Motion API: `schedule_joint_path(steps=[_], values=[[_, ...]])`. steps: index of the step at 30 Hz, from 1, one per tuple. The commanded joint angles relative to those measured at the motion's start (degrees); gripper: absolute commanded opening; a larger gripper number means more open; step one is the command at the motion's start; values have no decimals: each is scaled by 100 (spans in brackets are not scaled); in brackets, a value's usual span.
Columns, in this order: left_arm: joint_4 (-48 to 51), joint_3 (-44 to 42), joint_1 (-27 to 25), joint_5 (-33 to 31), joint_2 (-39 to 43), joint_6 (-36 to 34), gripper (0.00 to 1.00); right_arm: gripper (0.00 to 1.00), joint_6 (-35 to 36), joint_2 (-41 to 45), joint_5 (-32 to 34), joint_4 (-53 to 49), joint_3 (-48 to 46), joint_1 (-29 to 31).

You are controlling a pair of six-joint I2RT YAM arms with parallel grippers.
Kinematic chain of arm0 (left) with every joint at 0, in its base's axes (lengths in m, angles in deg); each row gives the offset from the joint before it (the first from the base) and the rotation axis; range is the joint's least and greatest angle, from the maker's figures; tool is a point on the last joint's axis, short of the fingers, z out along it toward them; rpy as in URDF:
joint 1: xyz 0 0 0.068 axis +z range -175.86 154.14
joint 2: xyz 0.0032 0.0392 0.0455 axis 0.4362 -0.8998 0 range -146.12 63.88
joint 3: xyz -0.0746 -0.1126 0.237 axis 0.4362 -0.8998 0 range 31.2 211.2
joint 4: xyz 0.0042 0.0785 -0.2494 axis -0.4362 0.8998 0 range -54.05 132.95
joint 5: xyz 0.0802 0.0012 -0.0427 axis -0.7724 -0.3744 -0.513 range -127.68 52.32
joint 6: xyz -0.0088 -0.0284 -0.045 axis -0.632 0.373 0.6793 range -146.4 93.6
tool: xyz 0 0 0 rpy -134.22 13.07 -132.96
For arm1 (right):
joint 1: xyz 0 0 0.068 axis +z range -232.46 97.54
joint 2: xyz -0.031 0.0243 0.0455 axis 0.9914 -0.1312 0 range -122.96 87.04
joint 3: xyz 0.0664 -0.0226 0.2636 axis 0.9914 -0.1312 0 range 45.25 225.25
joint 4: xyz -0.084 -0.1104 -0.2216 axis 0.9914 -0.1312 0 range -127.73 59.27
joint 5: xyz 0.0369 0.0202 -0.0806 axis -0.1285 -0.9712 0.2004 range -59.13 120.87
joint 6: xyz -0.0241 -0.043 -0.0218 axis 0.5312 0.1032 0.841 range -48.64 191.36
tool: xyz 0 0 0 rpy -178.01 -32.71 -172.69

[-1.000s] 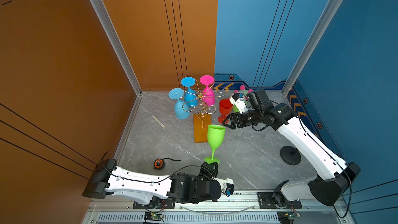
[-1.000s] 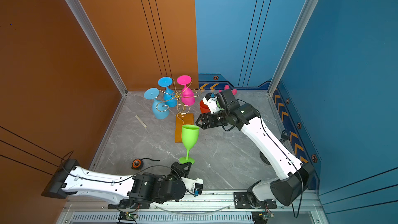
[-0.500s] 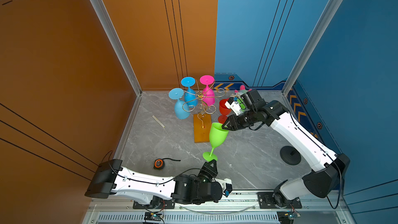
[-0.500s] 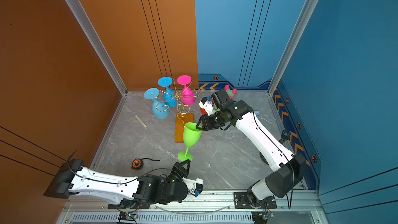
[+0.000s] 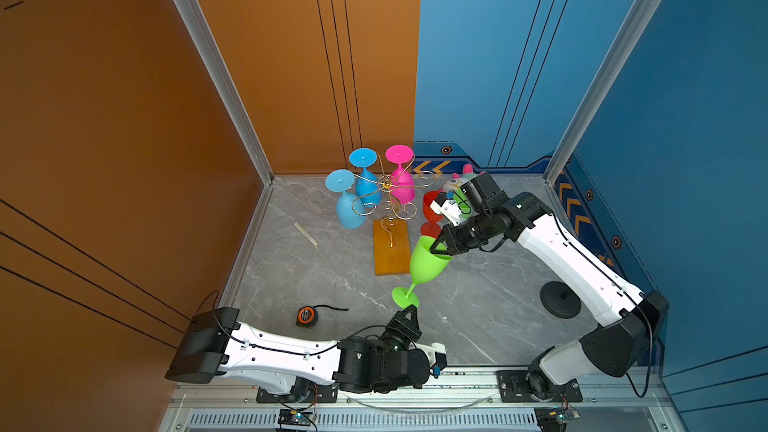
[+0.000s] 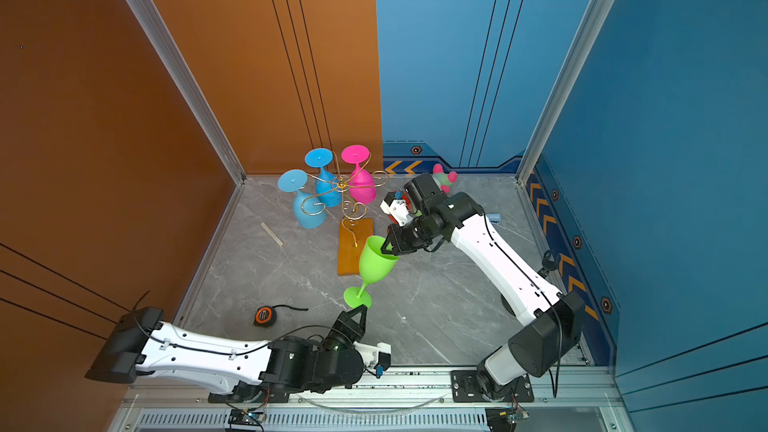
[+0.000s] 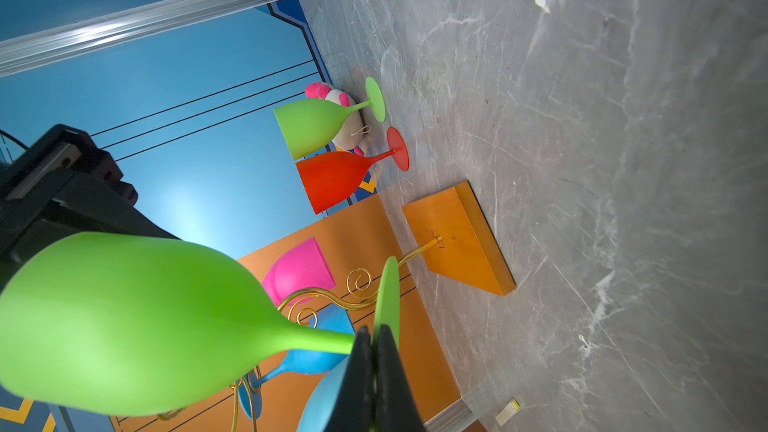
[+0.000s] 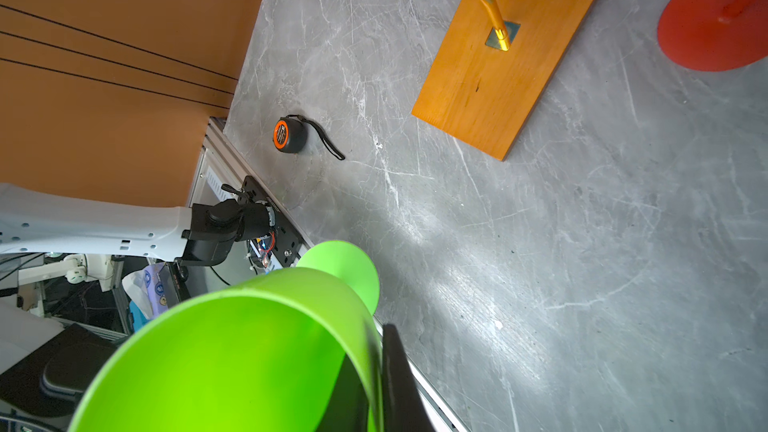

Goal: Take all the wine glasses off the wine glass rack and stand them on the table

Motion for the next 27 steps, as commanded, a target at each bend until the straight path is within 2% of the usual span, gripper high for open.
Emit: schedule_joint_path(steps=[1, 4, 11, 17, 19, 22, 27], values=[[-153, -27, 93, -220, 1, 186, 1, 4, 34, 27, 104, -202, 159, -3], [-86, -18, 94, -187, -7, 282, 11, 1, 6, 36, 206, -225, 215, -9], [52, 8, 102, -115, -49, 548, 22, 0, -25, 80, 424, -227, 275, -26], [113, 69, 101, -80, 29, 1234, 33, 0, -3, 198, 1247, -225, 286, -107], [113, 95, 98, -79, 133, 1555, 39, 0, 2, 227, 1664, -234, 306, -151], [166, 114, 110, -62, 408, 2282, 57, 0, 38, 230, 2308, -264, 346, -172], [540, 140, 172, -226, 908, 3537, 67, 0, 52, 121, 2782, -251, 442, -257]])
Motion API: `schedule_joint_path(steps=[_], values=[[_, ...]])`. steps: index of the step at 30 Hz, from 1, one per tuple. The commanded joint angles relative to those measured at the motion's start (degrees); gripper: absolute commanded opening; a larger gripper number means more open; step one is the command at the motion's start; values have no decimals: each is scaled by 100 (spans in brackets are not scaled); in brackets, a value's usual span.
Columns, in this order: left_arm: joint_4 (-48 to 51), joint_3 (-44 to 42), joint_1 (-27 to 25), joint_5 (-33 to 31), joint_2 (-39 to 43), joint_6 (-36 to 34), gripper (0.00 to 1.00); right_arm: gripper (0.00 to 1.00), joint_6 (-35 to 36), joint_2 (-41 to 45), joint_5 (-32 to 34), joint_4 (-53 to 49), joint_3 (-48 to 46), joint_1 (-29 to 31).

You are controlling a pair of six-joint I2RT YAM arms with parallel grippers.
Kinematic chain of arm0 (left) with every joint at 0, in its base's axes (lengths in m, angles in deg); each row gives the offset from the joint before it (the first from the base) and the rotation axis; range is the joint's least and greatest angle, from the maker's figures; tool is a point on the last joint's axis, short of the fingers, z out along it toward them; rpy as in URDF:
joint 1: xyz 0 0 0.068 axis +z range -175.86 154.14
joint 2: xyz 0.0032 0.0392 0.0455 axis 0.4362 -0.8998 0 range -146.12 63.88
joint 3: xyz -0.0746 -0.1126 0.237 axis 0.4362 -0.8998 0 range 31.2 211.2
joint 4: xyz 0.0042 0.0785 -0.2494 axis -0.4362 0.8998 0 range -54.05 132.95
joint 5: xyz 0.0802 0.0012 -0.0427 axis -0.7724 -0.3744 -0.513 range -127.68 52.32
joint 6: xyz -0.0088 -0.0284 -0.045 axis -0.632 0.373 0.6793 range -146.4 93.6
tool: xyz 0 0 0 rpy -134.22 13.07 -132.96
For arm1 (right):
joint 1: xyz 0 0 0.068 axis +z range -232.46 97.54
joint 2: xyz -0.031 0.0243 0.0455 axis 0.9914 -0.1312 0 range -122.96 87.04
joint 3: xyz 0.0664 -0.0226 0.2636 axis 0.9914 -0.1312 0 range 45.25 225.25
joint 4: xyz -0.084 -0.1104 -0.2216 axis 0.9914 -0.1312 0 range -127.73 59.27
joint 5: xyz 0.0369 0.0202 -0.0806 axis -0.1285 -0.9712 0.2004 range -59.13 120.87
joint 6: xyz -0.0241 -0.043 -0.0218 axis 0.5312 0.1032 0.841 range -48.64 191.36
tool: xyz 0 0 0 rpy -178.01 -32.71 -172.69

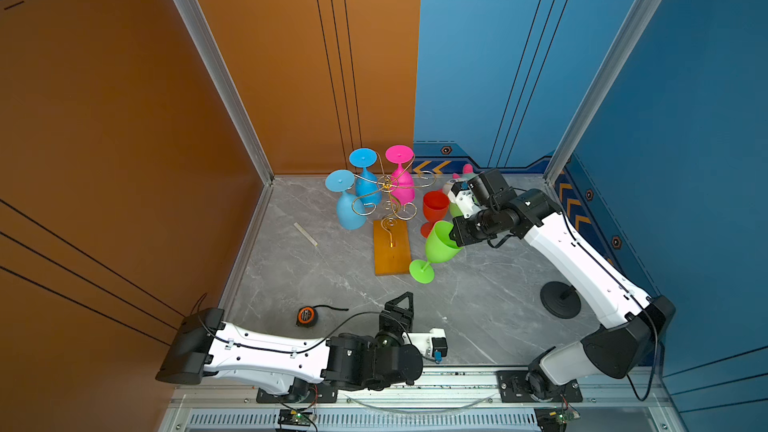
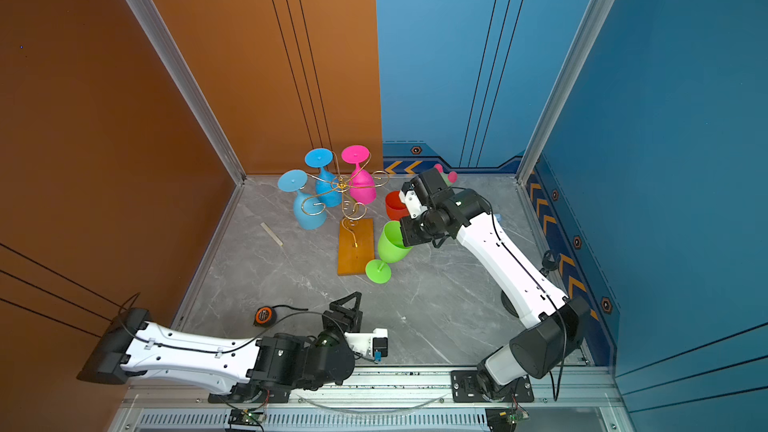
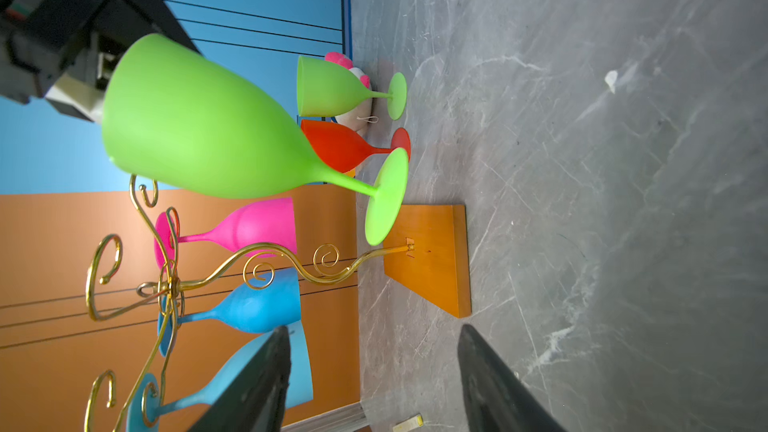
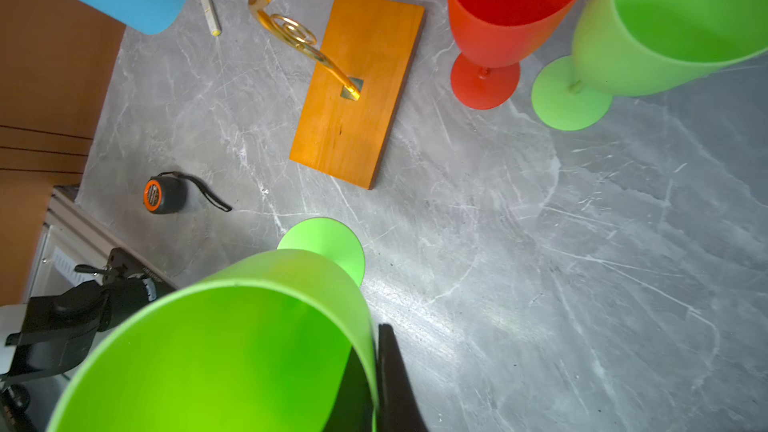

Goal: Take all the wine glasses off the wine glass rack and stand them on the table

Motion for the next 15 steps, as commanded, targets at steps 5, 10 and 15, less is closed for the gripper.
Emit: schedule_joint_path(steps=[5, 10, 15], values=[[785, 208, 256, -385, 772, 2379, 69, 0, 88, -173, 1158, -115, 375, -55], [1548, 434, 612, -136, 1198, 3577, 75, 0, 110, -450, 1649, -107, 480, -1], [1871, 407, 1141, 450, 1714, 4190, 77, 0, 176, -799, 1689, 0, 526, 8]])
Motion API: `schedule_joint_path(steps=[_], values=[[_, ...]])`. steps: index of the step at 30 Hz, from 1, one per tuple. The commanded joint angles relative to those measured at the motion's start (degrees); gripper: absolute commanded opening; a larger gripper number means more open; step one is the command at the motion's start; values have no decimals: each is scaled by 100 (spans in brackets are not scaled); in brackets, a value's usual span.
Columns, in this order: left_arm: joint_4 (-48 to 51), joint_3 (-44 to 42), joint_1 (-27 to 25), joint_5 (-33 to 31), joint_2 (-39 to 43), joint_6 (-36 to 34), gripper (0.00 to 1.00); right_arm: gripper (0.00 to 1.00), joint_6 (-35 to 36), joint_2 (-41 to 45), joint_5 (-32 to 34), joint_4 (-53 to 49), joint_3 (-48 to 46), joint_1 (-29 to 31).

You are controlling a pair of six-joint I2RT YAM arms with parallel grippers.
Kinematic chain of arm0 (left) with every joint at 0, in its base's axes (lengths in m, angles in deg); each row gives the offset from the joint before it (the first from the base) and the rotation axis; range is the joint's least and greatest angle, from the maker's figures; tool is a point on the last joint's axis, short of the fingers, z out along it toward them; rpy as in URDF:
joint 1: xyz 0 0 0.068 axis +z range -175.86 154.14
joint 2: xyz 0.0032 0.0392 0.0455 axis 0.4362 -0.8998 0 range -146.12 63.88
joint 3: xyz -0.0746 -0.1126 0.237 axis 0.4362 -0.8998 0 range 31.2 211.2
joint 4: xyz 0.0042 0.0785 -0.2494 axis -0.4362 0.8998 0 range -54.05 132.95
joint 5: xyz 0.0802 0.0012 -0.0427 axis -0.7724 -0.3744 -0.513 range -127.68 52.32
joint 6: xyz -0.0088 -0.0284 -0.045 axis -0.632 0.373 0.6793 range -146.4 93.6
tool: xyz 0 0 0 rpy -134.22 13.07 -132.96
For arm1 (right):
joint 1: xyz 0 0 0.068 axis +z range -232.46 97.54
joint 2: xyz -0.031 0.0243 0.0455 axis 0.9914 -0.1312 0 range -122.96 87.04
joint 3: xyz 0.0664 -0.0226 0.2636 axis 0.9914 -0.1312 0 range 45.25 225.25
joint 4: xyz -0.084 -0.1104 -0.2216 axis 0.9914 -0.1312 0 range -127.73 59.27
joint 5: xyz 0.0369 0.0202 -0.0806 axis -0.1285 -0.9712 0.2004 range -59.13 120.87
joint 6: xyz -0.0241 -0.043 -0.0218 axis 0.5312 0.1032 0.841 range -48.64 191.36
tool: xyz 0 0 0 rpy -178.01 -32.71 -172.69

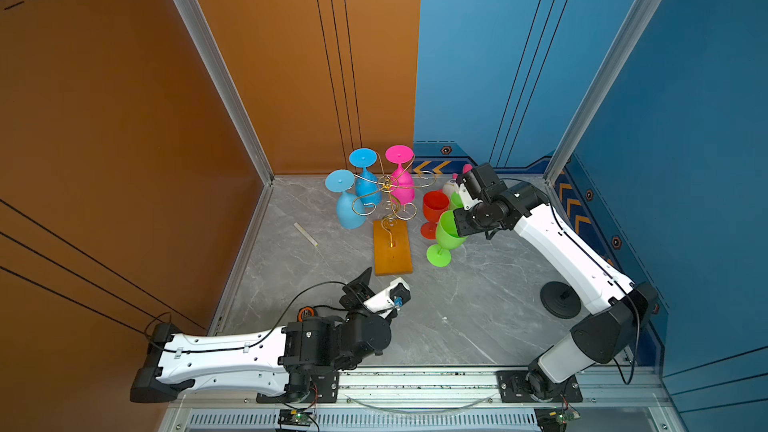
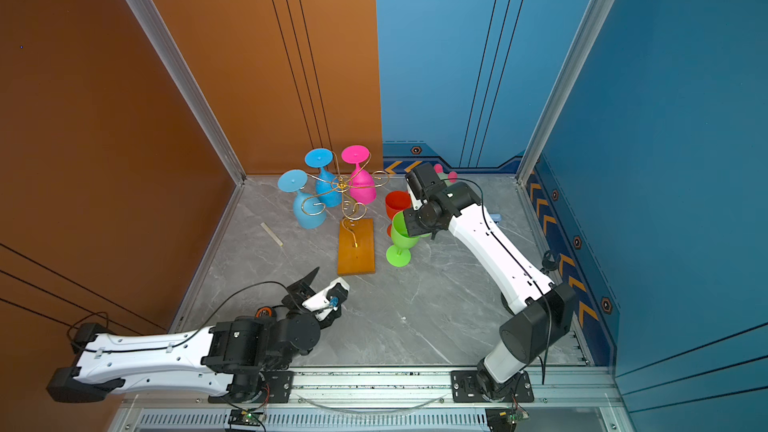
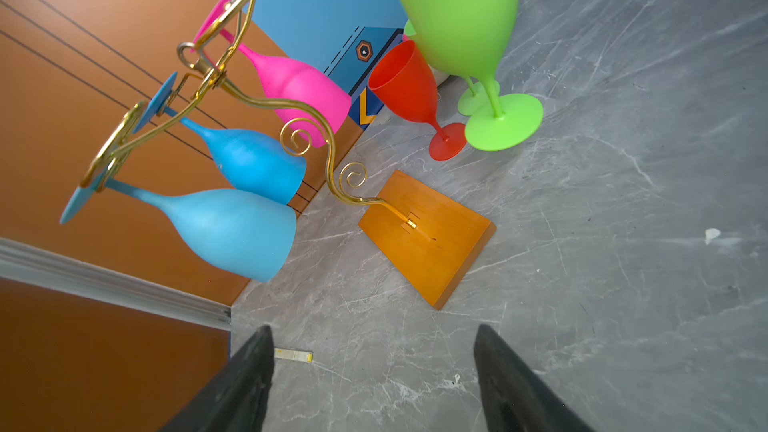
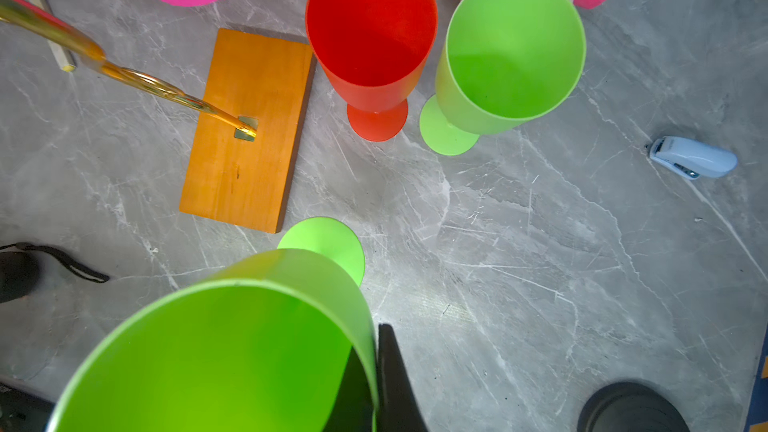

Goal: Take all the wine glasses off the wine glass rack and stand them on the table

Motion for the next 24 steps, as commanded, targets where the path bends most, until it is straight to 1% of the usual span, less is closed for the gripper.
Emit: schedule_joint_path(steps=[1, 4, 6, 9, 12, 18, 24], values=[[486, 44, 258, 423, 341, 831, 77, 0, 120, -223, 277, 56, 158, 32], [770, 57, 631, 773, 632, 1160, 77, 0, 133, -369, 295, 185, 157, 41], [1000, 67, 1007, 1063, 809, 1404, 77, 0, 136, -457, 269, 326, 123, 41], [1173, 37, 1461, 1400, 1078, 1605, 77, 0, 152, -645, 288, 392, 187, 41], [1257, -13, 1798, 1622, 1316, 1724, 77, 0, 150, -807, 312, 557, 197, 24], [1505, -48, 2190, 1769, 1471, 1942, 79, 0, 61, -1121, 459, 870, 226, 15], [1609, -12, 2383, 1725, 1447, 2048, 85, 0, 11, -1312, 541, 1044, 244, 15]])
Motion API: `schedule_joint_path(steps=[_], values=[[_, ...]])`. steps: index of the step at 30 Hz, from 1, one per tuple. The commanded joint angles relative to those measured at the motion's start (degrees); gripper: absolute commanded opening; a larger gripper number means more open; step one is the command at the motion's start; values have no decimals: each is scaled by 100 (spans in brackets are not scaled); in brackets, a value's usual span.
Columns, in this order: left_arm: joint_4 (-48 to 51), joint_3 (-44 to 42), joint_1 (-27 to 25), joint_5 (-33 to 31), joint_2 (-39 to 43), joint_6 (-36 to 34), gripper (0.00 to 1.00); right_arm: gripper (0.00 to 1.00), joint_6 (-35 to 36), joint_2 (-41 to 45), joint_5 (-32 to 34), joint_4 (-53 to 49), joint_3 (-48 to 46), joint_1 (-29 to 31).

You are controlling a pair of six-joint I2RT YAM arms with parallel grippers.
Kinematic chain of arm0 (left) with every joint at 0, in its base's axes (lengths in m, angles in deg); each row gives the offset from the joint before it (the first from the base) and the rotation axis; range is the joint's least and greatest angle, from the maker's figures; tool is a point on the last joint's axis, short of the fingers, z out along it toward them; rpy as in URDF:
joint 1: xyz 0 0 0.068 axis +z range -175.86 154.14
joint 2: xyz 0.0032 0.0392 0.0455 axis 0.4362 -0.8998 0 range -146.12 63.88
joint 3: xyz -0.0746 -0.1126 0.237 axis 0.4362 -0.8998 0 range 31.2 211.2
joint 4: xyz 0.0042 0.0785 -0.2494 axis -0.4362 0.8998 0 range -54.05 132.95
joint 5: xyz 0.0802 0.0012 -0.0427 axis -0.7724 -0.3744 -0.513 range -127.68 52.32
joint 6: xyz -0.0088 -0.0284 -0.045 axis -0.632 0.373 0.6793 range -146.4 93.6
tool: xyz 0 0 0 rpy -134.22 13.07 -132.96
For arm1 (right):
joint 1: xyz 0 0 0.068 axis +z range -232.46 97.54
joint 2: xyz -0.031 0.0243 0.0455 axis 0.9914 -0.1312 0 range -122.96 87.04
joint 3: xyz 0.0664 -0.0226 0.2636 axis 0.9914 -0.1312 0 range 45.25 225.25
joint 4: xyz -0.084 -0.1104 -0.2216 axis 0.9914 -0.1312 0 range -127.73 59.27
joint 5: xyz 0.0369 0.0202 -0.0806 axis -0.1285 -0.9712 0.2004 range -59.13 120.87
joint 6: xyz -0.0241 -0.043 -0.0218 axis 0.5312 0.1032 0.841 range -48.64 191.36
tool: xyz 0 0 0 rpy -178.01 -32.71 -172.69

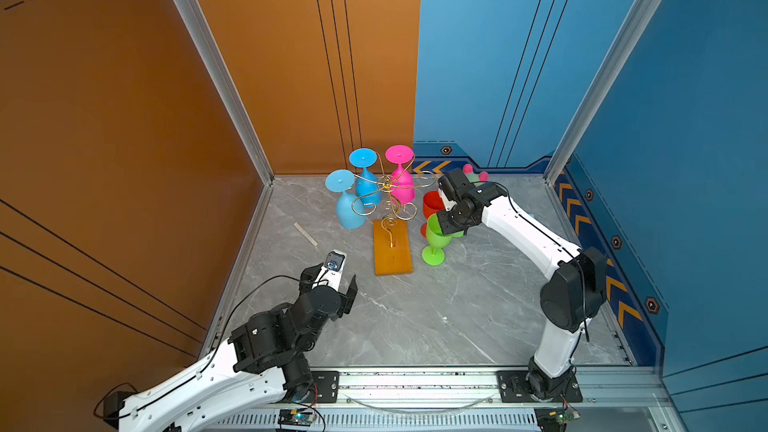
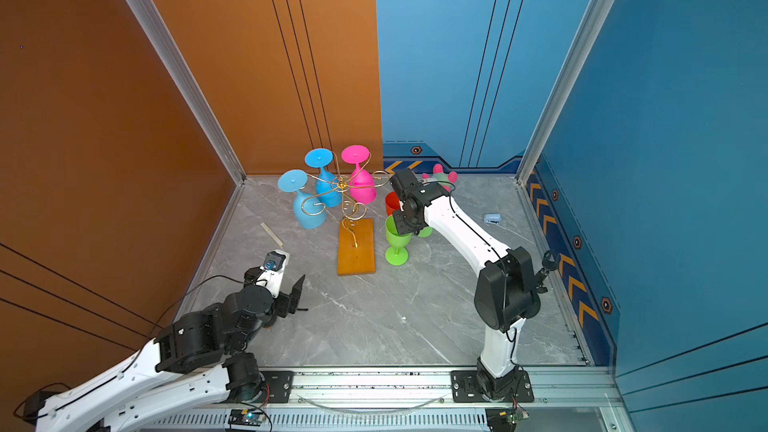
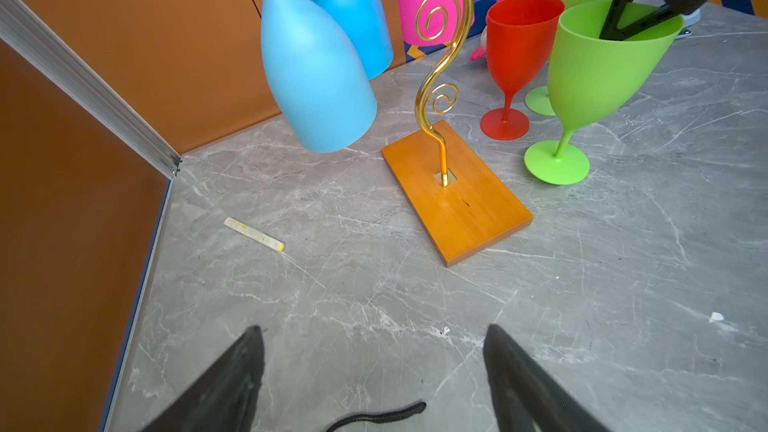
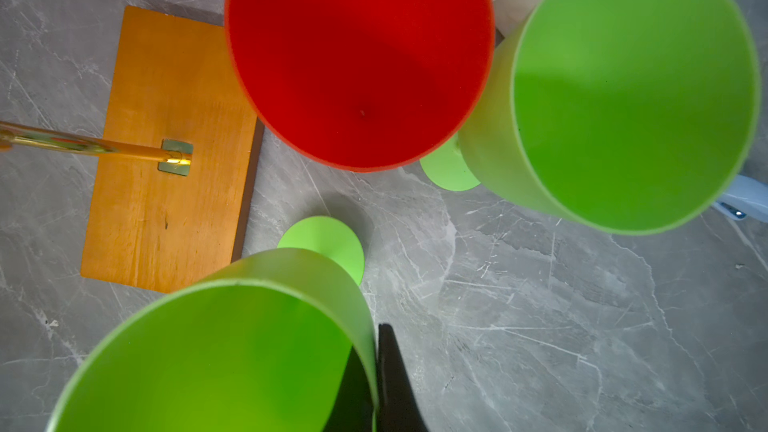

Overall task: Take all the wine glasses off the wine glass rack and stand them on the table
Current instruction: 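Carry the green glass beside the red glass with the right gripper while the left retracts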

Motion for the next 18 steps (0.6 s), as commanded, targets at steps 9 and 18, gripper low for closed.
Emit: schedule_joint_path(steps=[9, 18], values=[[178, -16, 342, 121, 65, 191, 85, 0, -71, -251, 277, 276, 225, 2], [171, -18, 409, 117, 148, 182, 85, 0, -132, -358, 253, 273, 244, 10]])
